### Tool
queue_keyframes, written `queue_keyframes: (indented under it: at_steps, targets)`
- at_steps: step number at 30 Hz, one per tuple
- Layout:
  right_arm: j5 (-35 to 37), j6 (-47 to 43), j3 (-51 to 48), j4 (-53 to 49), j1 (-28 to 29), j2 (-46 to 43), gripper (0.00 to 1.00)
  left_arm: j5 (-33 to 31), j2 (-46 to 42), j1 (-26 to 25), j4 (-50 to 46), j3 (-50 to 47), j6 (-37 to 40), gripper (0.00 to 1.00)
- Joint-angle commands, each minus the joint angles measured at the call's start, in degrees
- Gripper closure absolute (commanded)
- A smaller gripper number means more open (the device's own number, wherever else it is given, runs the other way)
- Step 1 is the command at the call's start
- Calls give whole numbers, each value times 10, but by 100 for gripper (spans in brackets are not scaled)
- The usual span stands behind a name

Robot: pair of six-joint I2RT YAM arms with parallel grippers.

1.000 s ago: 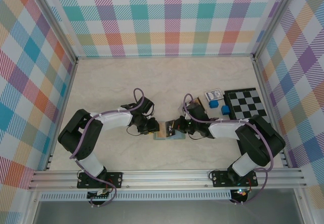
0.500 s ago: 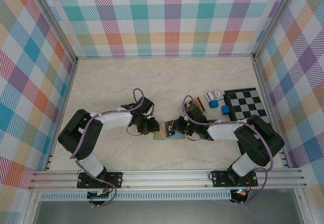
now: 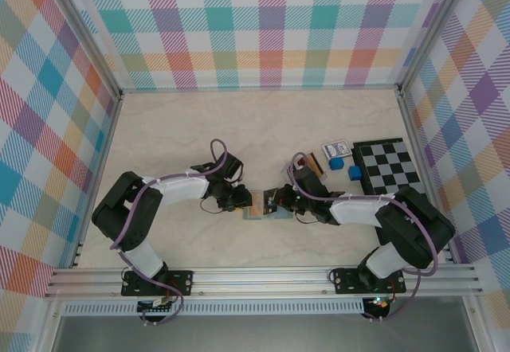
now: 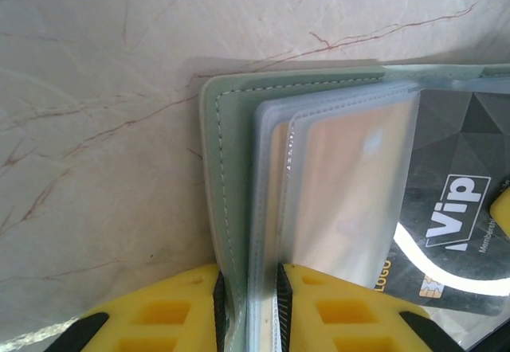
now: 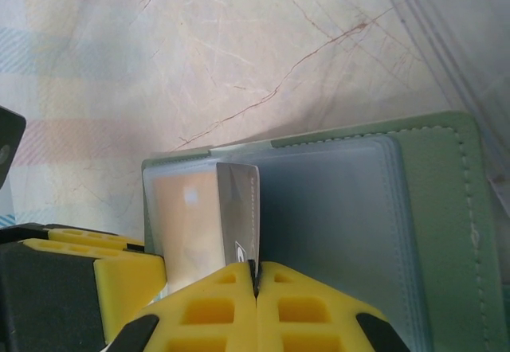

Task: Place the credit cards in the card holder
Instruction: Insert the credit card into the card slot.

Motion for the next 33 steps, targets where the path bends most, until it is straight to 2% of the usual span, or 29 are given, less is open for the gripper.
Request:
queue_keyframes:
  at_steps: [1,5,12,15,33]
  targets:
    - [48,5,-18,-14,3,1,99,6,14,-9,-2,-12,-4,76]
    - [46,-17,-17,-16,4,-19,98,5,12,-10,-1,-13,-6,76]
    - [-26,-39,3,11,15,42,99,10,20,-10,1,-6,-6,76]
    - [-32,-36,1,15,22,47,99,7,19,-10,0,-7,-7,76]
    - [-53,-58,-38,-41,18,-20,98,1,24,-9,1,-1,-13,77]
